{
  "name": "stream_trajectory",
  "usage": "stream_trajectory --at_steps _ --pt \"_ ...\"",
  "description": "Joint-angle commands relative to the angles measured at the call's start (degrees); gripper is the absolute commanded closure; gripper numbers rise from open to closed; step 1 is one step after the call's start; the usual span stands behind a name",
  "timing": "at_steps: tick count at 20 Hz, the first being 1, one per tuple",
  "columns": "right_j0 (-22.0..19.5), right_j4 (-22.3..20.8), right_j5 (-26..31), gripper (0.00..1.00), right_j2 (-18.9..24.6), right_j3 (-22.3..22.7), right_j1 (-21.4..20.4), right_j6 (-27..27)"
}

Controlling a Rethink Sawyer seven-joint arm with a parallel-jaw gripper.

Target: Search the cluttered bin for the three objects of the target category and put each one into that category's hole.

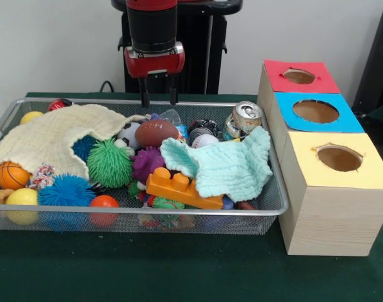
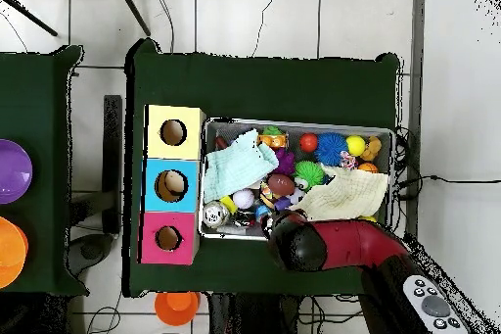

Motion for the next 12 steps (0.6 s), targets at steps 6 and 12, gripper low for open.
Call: stream_trajectory --at_steps 6,12 --pt "-1.4 -4.4 1.2 0.00 5.0 -4.7 1.8 -3.9" --pt "-1.7 -4.8 1.4 0.00 5.4 -4.7 1.8 -3.9"
